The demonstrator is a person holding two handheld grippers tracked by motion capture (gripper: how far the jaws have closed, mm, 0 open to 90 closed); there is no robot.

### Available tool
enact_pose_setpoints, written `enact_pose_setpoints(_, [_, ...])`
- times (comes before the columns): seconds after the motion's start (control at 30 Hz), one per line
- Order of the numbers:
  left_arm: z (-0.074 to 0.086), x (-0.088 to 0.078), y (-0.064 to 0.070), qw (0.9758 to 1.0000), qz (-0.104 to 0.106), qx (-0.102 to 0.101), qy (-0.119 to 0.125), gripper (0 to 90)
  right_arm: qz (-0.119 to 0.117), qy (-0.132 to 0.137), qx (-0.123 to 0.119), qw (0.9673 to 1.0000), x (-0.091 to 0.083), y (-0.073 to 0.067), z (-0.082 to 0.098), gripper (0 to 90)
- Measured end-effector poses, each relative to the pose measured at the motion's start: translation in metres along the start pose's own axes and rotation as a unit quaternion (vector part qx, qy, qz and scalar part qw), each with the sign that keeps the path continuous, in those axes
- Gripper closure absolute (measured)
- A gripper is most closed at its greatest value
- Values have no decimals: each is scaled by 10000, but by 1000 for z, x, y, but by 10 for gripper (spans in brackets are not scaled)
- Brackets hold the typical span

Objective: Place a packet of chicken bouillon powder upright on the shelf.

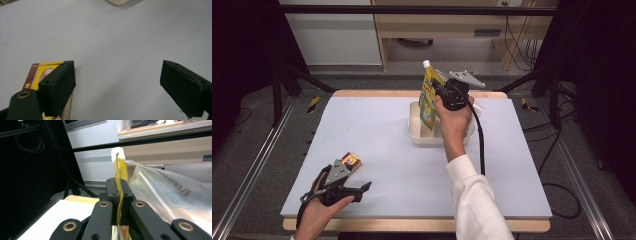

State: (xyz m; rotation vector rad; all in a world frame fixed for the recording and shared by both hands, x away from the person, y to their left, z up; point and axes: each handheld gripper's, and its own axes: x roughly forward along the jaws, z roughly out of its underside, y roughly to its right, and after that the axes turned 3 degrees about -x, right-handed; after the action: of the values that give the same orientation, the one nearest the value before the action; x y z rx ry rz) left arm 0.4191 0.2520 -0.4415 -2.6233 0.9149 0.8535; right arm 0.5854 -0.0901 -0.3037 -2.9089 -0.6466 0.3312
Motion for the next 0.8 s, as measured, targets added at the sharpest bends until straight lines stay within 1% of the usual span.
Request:
enact_pose_setpoints(0.13, [0, 0, 0, 10000, 30, -25, 17, 128, 64, -3, 22, 10000, 6, 2, 3, 900])
enact_pose_setpoints(0.3, [0, -1, -1, 10000, 31, -36, 17, 129, 137, -19, -21, 9999, 10, 4, 5, 900])
enact_pose_setpoints(0.37, [1, -1, -2, 10000, 43, -51, 22, 129, 126, -12, 32, 9999, 12, 5, 5, 900])
enact_pose_setpoints(0.43, [0, -2, -2, 9999, 99, -106, 52, 128, 154, -3, 42, 9999, 11, 6, 5, 900])
enact_pose_setpoints(0.5, [0, -1, -2, 9999, 101, -95, 48, 128, 178, 26, 80, 9998, 11, 7, 4, 900])
enact_pose_setpoints(0.7, [0, -1, -2, 9999, 100, -91, 56, 129, 269, 13, -23, 9996, 9, 9, 4, 900])
enact_pose_setpoints(0.8, [0, -2, -2, 9999, 102, -80, 58, 129, 286, 3, -13, 9996, 10, 9, 5, 900])
